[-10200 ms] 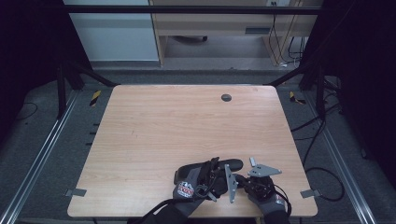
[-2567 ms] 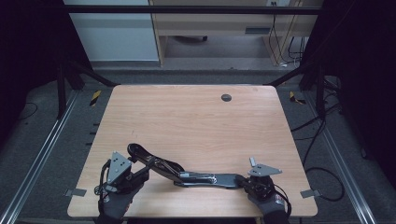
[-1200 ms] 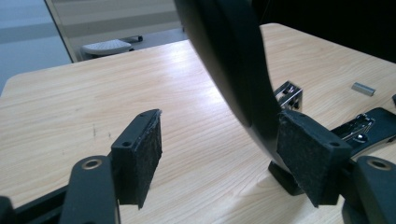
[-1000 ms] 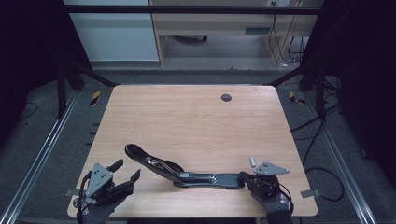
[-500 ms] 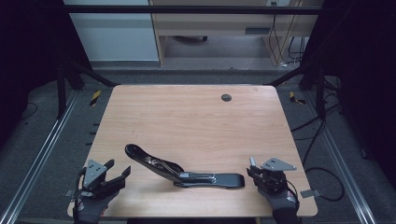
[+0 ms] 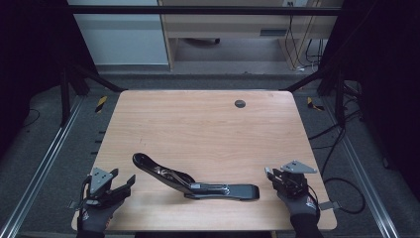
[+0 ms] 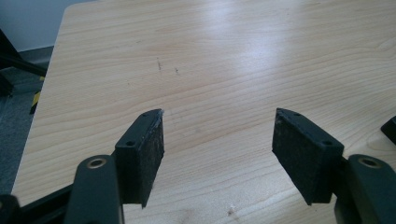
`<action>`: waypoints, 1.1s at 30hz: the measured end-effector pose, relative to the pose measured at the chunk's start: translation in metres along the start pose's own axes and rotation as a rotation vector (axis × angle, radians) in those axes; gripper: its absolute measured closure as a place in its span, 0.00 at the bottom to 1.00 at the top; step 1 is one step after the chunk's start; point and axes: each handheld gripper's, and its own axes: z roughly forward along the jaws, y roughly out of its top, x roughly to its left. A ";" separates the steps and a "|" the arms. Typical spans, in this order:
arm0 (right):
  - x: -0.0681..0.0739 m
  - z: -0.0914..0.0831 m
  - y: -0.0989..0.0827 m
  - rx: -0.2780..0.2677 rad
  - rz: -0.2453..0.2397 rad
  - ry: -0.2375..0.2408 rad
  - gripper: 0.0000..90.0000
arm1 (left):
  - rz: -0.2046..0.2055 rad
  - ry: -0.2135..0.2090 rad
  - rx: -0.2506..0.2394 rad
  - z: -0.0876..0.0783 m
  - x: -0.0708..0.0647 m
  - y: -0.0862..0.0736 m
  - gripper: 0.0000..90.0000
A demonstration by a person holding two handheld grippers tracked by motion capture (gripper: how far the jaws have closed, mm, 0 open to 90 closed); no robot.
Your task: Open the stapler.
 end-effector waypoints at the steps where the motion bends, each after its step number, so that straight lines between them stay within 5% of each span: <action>1: -0.001 0.001 0.001 0.003 0.002 -0.006 0.79 | 0.000 0.000 0.000 0.000 0.000 0.000 0.37; 33: -0.006 0.041 0.014 0.117 0.024 -0.066 0.77 | 0.031 0.012 0.016 0.004 -0.004 0.001 0.38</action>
